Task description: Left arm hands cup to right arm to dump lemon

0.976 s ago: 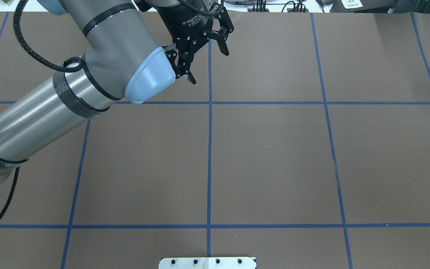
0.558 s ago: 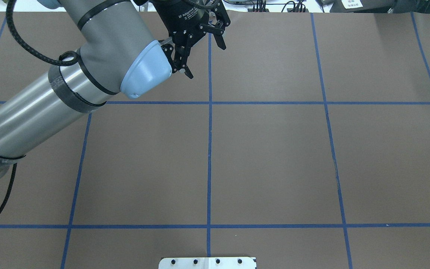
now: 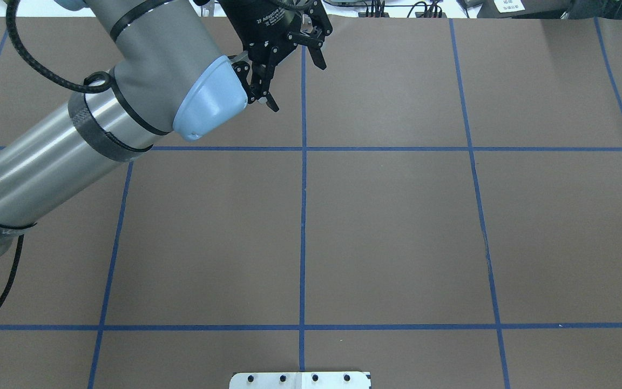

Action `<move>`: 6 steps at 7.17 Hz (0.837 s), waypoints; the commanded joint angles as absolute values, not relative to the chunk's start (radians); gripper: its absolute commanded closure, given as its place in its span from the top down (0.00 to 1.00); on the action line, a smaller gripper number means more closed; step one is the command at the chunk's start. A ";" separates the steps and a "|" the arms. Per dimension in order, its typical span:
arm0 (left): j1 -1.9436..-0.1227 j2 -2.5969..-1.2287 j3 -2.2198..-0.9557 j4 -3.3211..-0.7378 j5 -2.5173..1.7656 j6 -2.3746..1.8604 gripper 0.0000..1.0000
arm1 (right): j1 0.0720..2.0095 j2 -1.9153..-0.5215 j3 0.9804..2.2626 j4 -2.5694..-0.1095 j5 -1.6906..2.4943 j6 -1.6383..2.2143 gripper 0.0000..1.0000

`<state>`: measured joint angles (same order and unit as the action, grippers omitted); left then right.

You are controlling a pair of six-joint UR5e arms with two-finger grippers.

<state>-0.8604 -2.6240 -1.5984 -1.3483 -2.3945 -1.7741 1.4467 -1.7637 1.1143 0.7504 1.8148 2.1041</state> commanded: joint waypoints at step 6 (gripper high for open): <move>-0.861 -2.632 -1.598 -1.350 -2.387 -1.773 1.00 | 1.511 -1.766 1.105 0.816 1.816 2.433 0.00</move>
